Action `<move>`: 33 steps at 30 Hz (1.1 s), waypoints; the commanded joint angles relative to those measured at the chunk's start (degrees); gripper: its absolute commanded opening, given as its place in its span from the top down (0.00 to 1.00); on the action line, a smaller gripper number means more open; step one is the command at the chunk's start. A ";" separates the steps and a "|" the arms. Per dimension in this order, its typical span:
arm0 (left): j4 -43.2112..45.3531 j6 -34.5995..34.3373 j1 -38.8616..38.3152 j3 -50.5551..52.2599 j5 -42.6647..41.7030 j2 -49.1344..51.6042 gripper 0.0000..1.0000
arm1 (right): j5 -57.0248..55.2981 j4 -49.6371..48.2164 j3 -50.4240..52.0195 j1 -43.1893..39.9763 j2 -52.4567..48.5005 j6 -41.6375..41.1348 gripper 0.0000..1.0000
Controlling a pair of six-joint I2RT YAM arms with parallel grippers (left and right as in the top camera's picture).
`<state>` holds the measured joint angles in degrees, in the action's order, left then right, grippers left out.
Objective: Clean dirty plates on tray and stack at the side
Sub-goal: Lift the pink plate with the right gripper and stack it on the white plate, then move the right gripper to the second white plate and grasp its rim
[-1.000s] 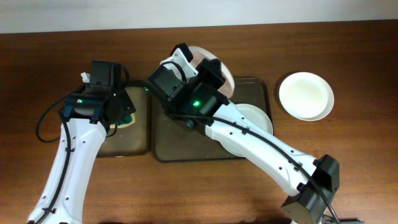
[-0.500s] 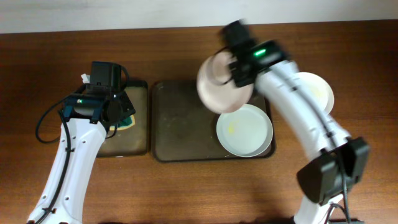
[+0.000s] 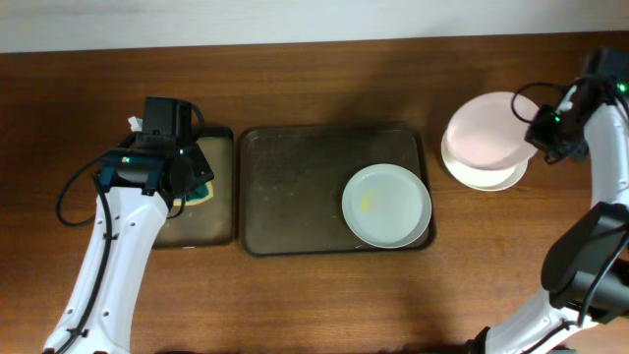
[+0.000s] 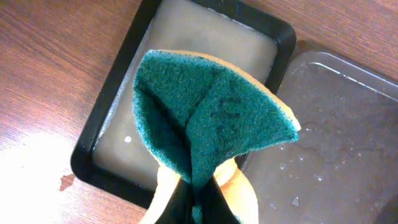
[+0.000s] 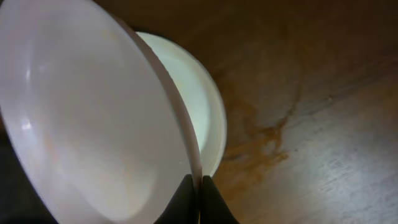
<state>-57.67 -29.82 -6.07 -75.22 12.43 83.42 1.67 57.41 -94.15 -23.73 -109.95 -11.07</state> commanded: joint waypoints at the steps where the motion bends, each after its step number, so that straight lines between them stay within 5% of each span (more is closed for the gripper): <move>1: 0.46 0.09 0.22 0.24 0.85 0.00 1.00 | 1.79 -2.14 3.54 -0.28 -0.13 -1.86 0.96; 4: 0.52 0.09 0.22 0.24 0.83 0.00 1.00 | 1.77 -3.76 5.81 -0.13 -0.13 -1.90 0.92; 5: 0.52 0.09 0.22 0.26 0.85 0.00 1.00 | 1.79 -4.17 6.32 -0.13 -0.15 -1.90 0.76; 7: 0.55 0.09 0.22 0.24 0.85 0.00 1.00 | 2.62 -4.33 6.84 0.37 -0.15 -1.88 0.21; 10: 0.66 0.07 0.22 0.24 0.83 0.04 1.00 | 11.43 -4.04 6.84 1.86 -0.13 -1.05 0.20; 13: 0.63 0.07 0.22 0.24 0.81 0.04 1.00 | 25.57 -4.35 6.82 6.05 -0.13 6.73 0.39; 17: 0.59 0.09 0.22 0.26 0.83 0.09 1.00 | 27.61 -3.80 6.82 13.81 -0.13 9.64 0.37; 28: 0.61 0.09 0.22 0.24 0.83 0.09 1.00 | -8.17 -3.91 10.49 36.00 -0.15 12.17 0.14; 33: 0.59 0.09 0.22 0.26 0.83 0.09 1.00 | -8.44 -7.19 15.52 37.16 -0.15 12.15 0.13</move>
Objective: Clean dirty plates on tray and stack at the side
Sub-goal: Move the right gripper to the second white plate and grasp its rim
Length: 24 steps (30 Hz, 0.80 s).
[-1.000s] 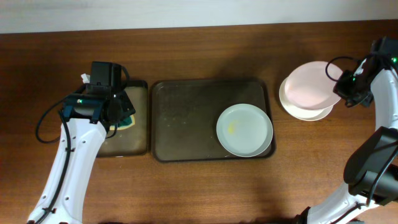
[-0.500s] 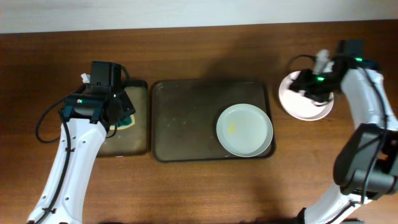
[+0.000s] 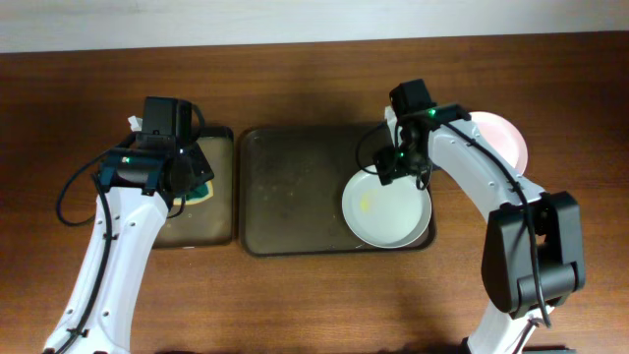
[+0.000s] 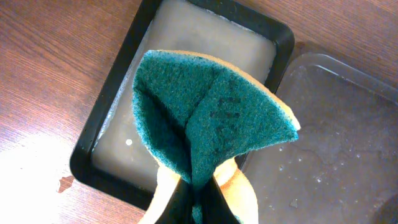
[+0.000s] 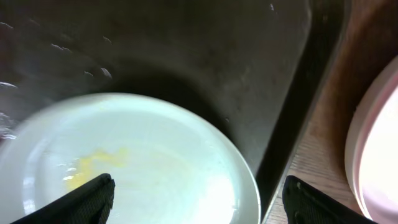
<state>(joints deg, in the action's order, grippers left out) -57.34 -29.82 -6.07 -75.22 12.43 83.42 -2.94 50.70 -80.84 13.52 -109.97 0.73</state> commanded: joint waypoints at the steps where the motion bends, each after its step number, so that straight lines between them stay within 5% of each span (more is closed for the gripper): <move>1: 0.28 0.09 0.22 0.24 0.83 0.09 1.00 | -3.04 -0.17 2.36 -0.09 -0.13 0.33 0.14; 9: 0.26 0.09 0.22 0.24 0.83 0.09 1.00 | 2.95 2.73 2.75 -0.09 -0.13 -2.29 0.35; 24: 0.24 0.09 0.22 0.26 0.83 0.09 1.00 | -3.37 -3.87 6.93 -0.13 -0.13 -1.79 0.30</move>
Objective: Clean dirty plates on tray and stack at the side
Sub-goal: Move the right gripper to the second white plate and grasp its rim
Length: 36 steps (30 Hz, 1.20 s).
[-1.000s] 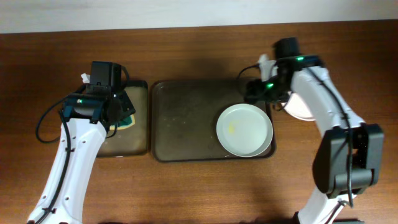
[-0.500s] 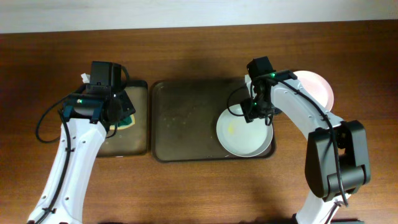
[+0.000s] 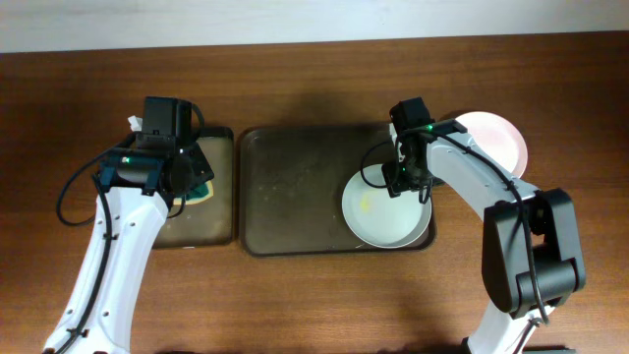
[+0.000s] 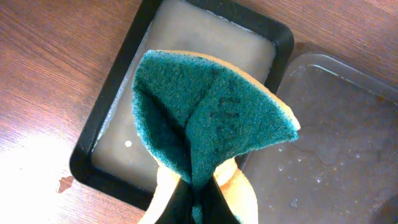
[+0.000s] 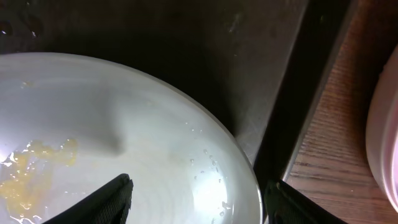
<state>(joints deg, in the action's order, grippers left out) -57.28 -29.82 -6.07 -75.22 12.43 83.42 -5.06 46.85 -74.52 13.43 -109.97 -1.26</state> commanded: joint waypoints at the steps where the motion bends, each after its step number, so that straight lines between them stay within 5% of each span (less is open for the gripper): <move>1: 0.17 0.09 0.22 0.26 0.83 0.09 1.00 | -1.25 0.26 0.61 -0.07 -0.13 0.63 0.30; 13: 0.17 0.09 0.22 0.26 0.83 0.09 1.00 | 2.54 4.81 2.10 -0.04 -0.13 0.57 0.32; 22: 0.22 0.09 0.22 0.26 0.81 0.09 1.00 | 21.94 2.91 2.10 0.04 -0.13 0.44 0.42; 27: 0.15 0.09 0.22 0.26 0.83 0.09 1.00 | 10.58 5.25 2.10 -1.16 -0.13 -12.96 0.44; 30: 0.42 0.07 0.22 0.26 0.81 0.09 1.00 | 12.46 8.52 2.12 -1.44 -0.13 -15.19 0.30; 36: 0.63 0.09 0.22 0.26 0.59 0.09 1.00 | 14.10 6.97 5.60 0.02 -0.13 -19.30 0.45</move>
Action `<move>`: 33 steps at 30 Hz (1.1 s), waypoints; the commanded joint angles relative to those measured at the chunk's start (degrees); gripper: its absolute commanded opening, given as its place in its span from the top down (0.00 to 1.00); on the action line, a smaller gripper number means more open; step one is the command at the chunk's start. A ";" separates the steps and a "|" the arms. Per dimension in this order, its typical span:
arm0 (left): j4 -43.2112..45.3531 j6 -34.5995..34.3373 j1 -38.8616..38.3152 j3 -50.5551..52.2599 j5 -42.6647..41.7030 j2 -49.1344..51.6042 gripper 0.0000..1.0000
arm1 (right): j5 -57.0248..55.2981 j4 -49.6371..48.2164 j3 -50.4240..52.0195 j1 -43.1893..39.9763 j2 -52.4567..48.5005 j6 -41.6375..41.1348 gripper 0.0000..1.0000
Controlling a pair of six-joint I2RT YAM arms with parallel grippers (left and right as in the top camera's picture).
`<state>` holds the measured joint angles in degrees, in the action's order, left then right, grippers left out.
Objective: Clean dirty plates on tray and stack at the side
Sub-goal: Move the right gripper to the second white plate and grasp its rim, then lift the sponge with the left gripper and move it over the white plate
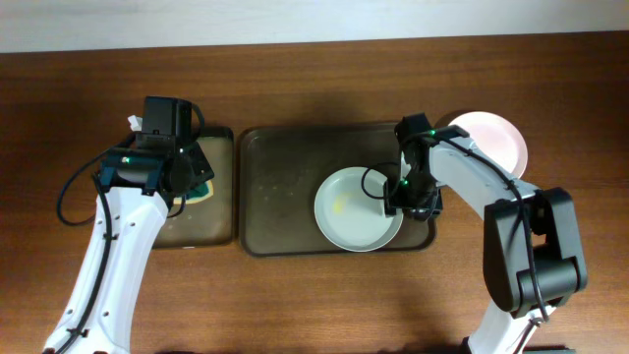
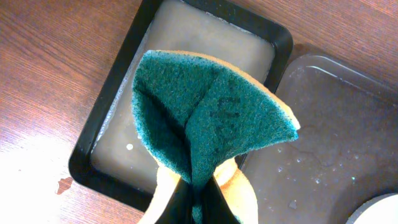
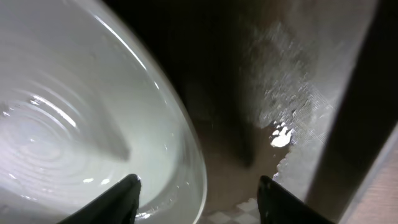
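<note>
A white plate (image 1: 356, 208) with a yellow smear lies in the dark tray (image 1: 285, 177), right of its middle. My right gripper (image 1: 398, 200) stands open at the plate's right rim (image 3: 186, 143), one finger over the plate and the other over the wet tray floor (image 3: 261, 99). A pink plate (image 1: 496, 138) tops the stack on the table at the right. My left gripper (image 2: 199, 202) is shut on a folded green and yellow sponge (image 2: 208, 118), held above the small black water tray (image 2: 124, 130).
The water tray (image 1: 201, 221) sits left of the big tray, holding cloudy water. The big tray's rim (image 3: 367, 124) runs close to my right finger. Bare wood table (image 1: 295, 305) lies in front.
The white plate has shifted left, from the tray's right end toward its middle. My right gripper sits lower at the plate's right rim. The left arm and sponge have not moved.
My right gripper was shut on the pink plate over the stack at the right. Then the pink plate lay on the stack and the gripper was open over the white plate in the tray. Now the white plate lies further left. The left gripper held the sponge throughout.
</note>
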<state>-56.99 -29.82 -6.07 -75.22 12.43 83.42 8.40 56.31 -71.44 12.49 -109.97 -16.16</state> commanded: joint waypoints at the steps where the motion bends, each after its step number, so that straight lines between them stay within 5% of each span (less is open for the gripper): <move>1: 0.33 0.09 0.22 0.26 0.50 0.09 1.00 | 0.66 -3.67 3.26 1.16 -0.13 -5.25 0.46; 5: 0.33 0.09 0.22 0.26 0.39 0.09 1.00 | 0.61 -7.08 4.55 1.42 -0.13 -8.41 0.64; 14: 0.33 0.09 0.22 0.26 0.35 0.11 1.00 | 2.56 -10.27 4.55 1.42 -0.13 -8.41 0.64; 19: 0.50 0.09 0.20 0.46 -2.62 0.15 1.00 | 2.56 -9.79 4.59 1.44 -0.13 -14.62 0.87; 28: 6.40 2.14 -0.52 4.70 -11.85 0.15 1.00 | 3.06 -5.53 4.66 1.44 -0.13 -15.87 0.74; 31: 9.97 6.51 -2.75 6.16 -16.87 0.15 1.00 | 3.21 -6.29 4.85 1.68 -0.13 -15.87 0.96; 33: 12.09 7.28 -5.05 6.93 -17.73 0.15 1.00 | 3.19 -8.00 4.87 2.21 -0.13 -15.54 0.96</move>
<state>-47.20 -26.65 -7.88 -69.54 0.10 83.46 12.82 50.19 -67.83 13.63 -109.43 -31.40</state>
